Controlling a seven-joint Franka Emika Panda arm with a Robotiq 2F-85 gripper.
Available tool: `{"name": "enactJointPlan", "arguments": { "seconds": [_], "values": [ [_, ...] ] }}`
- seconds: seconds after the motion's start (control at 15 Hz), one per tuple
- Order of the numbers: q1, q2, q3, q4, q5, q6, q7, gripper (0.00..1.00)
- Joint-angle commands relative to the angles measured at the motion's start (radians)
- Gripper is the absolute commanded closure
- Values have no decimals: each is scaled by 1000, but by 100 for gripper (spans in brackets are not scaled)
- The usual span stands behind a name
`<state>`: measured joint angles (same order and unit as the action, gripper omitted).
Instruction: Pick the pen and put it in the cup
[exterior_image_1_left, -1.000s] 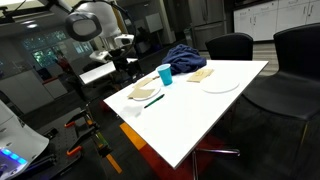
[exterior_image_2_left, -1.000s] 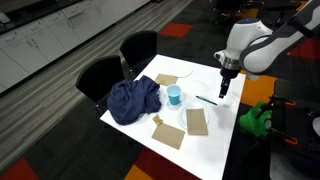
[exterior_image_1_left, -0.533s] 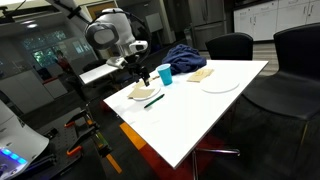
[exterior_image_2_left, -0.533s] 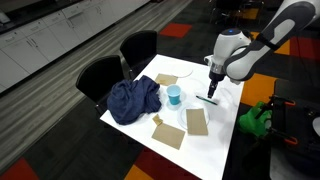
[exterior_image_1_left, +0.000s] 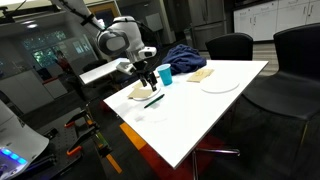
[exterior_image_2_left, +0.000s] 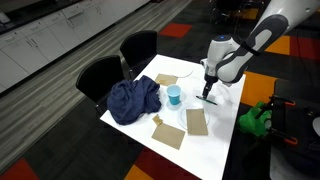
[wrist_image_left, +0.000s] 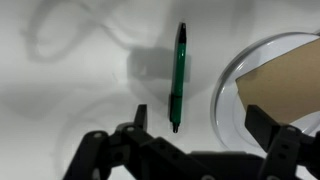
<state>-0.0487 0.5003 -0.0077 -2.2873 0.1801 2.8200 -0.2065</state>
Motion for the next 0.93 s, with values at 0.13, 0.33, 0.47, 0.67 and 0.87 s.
{"name": "enactJointPlan", "arguments": {
  "seconds": [0.13,0.33,0.47,0.67,0.87],
  "values": [
    [-33,84,21,51,-31,52,42,0],
    [-29,117,14,63,-43,84,52,0],
    [-21,136,5,69,-57,101,67,0],
    [-14,158,-5,78,-81,113,95,0],
    [-6,177,-15,91,-96,109,117,0]
  ]
}}
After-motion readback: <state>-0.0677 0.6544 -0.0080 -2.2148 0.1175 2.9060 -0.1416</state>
